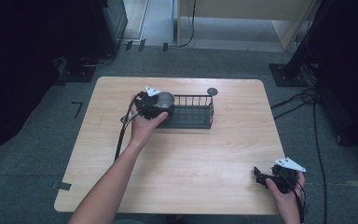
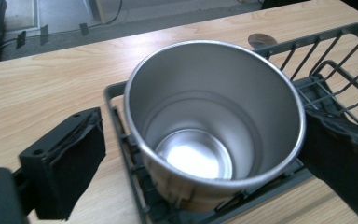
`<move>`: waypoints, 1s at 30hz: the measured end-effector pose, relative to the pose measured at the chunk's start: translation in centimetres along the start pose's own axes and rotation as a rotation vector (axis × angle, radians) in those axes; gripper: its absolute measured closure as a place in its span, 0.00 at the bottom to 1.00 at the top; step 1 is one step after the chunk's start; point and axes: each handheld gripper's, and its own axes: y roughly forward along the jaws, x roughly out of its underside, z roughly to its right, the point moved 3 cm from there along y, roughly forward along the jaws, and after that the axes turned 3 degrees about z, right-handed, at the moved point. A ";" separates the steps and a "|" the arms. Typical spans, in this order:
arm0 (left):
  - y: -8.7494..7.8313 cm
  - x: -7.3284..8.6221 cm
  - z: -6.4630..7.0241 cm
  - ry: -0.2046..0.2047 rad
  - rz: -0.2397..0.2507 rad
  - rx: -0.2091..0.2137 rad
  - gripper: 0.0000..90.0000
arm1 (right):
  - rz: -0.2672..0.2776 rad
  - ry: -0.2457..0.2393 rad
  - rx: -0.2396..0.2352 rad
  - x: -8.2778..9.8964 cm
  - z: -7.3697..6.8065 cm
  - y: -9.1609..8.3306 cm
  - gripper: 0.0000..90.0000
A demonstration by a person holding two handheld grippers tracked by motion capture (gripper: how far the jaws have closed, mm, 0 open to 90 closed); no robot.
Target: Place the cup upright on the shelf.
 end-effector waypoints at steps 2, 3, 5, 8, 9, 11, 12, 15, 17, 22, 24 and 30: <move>-0.5 0.1 -0.3 -0.006 0.010 0.003 0.02 | 0.000 0.000 0.000 0.0 0.0 0.0 0.05; -0.7 0.2 -0.4 -0.013 0.017 0.006 0.02 | 0.000 0.000 0.000 0.0 0.0 0.0 0.05; -1.1 0.3 -0.6 -0.015 0.022 0.015 0.02 | 0.000 0.000 0.000 0.0 0.0 0.0 0.05; -2.2 0.6 -0.8 -0.015 0.036 0.033 0.02 | 0.000 0.000 0.000 0.0 0.0 0.0 0.05; -2.5 0.6 -0.8 -0.015 0.043 0.037 0.02 | 0.000 0.000 0.000 0.0 0.0 0.0 0.05; -2.8 0.7 -0.8 -0.014 0.046 0.040 0.02 | 0.000 0.000 0.000 0.0 0.0 0.0 0.05; -3.1 0.7 -0.9 -0.016 0.051 0.042 0.02 | 0.000 0.000 0.000 0.0 0.0 0.0 0.05; -3.9 0.9 -1.0 -0.010 0.060 0.046 0.02 | 0.000 0.000 0.000 0.0 0.0 0.0 0.05; -4.4 0.9 -1.0 -0.010 0.068 0.049 0.02 | 0.000 0.000 0.000 0.0 0.0 0.0 0.05; -5.4 1.3 -1.1 0.000 0.081 0.050 0.02 | 0.000 0.000 0.000 0.0 0.0 0.0 0.05; -5.7 1.6 -1.1 0.010 0.082 0.043 0.02 | 0.000 0.000 0.000 0.0 0.0 0.0 0.05; -6.2 2.7 -1.1 0.025 0.074 0.024 0.02 | 0.000 0.000 0.000 0.0 0.0 0.0 0.05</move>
